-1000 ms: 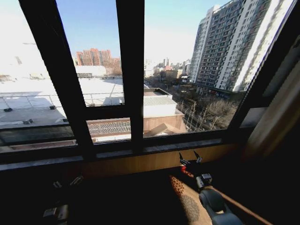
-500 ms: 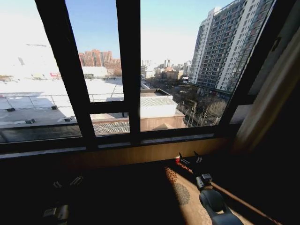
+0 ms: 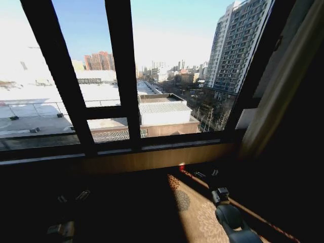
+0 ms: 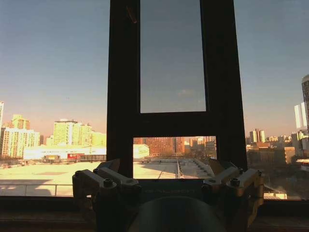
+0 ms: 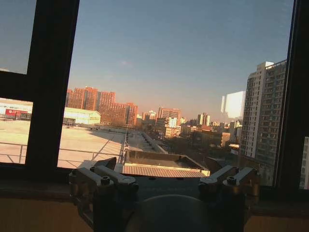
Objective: Open the curtains by pulling them apart, changing their state from closed to fully open.
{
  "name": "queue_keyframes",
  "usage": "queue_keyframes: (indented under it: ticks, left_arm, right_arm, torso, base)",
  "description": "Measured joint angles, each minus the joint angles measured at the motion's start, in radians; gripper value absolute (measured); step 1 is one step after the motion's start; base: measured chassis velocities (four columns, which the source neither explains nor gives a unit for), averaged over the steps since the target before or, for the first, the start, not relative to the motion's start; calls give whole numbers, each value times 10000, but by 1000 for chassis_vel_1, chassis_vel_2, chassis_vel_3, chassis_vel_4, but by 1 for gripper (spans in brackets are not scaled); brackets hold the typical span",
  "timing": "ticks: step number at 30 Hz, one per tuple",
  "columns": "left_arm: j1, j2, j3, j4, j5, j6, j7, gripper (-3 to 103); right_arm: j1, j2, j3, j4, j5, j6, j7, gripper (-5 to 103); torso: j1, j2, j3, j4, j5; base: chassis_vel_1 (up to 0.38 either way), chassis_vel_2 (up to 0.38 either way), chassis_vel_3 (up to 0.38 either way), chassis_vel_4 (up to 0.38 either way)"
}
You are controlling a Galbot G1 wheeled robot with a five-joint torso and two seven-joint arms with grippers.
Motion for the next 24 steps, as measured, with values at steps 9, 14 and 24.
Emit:
queue_keyframes:
  ticks: [9,14,24]
  left_arm:
    - [1,2,-9,0,0,0,-2,100]
    - [-3,2,-9,1,-1,0,-5,100]
    - [-4,1,-3,0,0,0,-2,100]
  right_arm:
    - [-2,3,-3,1,0,0,0,100]
    - [-2,3,-3,0,0,0,-1,100]
    - [1,1,0,0,0,0,-1,100]
  torso:
    - [-10,12,-5,1,-4]
    - [-1,2,2,1,0]
    - [7,-4,3,-1,1]
  base:
    - [242,-170,-247,146]
    - [42,-10,-41,35]
    - [-36,8,36,-8]
